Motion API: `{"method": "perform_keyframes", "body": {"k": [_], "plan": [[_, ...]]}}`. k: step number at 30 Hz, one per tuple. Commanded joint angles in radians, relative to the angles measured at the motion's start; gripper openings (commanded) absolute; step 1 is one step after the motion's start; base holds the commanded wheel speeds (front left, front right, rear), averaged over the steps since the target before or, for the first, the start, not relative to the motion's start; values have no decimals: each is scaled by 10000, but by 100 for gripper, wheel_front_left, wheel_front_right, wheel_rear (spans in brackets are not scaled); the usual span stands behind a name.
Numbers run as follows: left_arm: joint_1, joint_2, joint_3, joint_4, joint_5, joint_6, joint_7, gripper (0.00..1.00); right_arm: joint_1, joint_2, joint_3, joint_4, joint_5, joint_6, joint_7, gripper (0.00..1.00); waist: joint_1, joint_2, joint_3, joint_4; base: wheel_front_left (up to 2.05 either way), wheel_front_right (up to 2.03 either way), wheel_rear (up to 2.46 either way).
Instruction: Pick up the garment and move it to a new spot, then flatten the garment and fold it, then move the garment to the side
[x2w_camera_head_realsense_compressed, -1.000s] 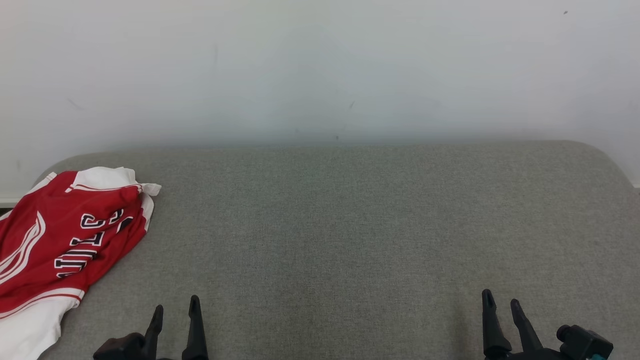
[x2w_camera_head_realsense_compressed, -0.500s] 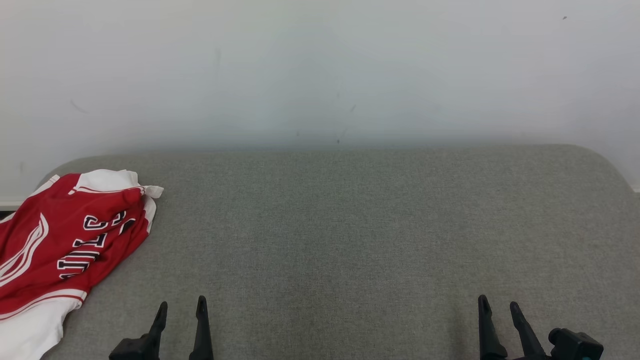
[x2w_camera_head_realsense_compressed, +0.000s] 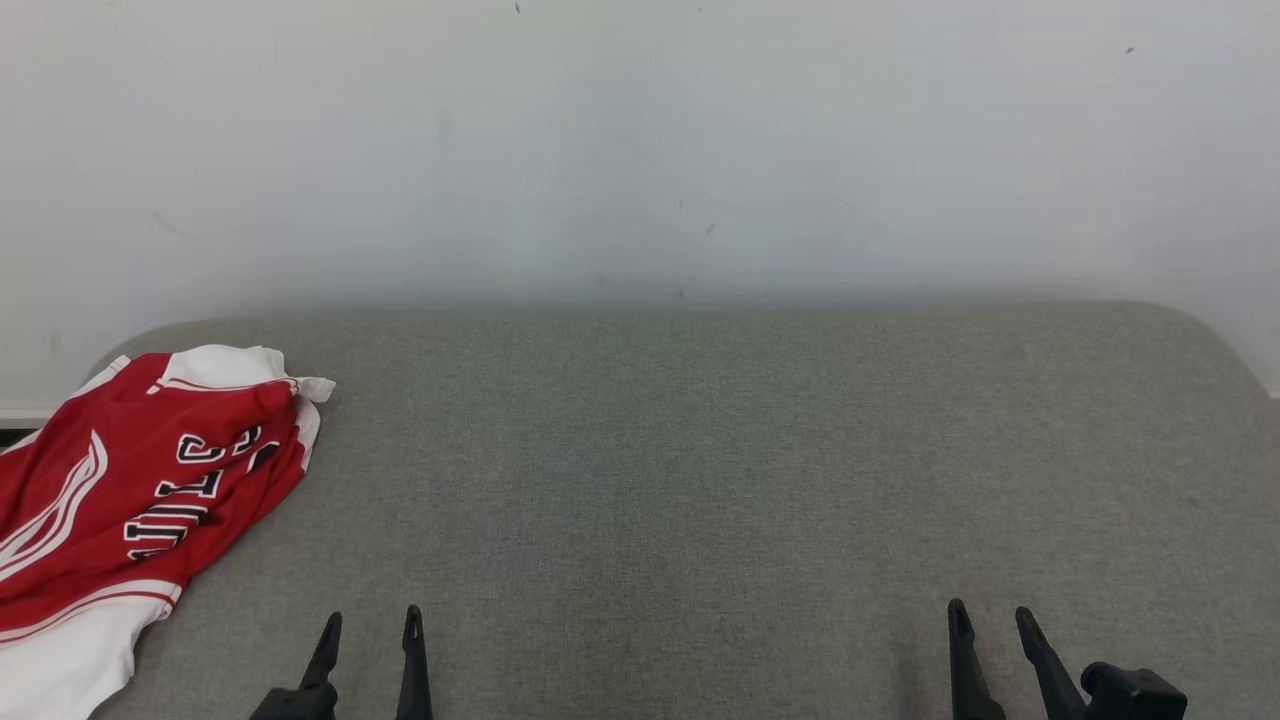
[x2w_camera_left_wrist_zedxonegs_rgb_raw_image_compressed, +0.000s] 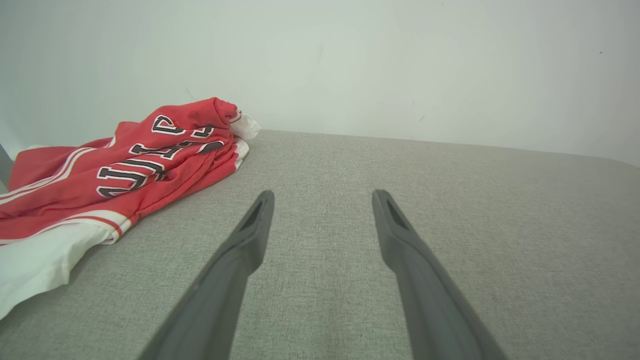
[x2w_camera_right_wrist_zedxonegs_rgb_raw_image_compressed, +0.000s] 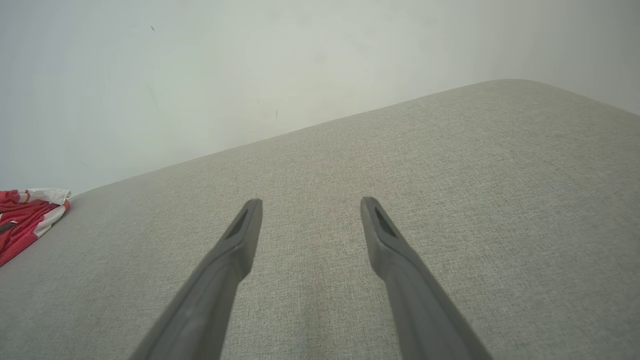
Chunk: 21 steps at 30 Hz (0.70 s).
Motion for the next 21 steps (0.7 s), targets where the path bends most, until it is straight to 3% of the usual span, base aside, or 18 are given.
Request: {"method": "perform_keyframes", "body": {"k": [1,21], "plan": [[31,-18,-1,43,265,-5,-110,100,64,5,-3,14,-276,-17,-110,100,-1,0,-27,16,0,0,0],[106,-190,87,494,1339,-58,-455,100,187,7,-54,240,-1484,-21,-449,100,-1,0,-294,128,0,0,0]]}}
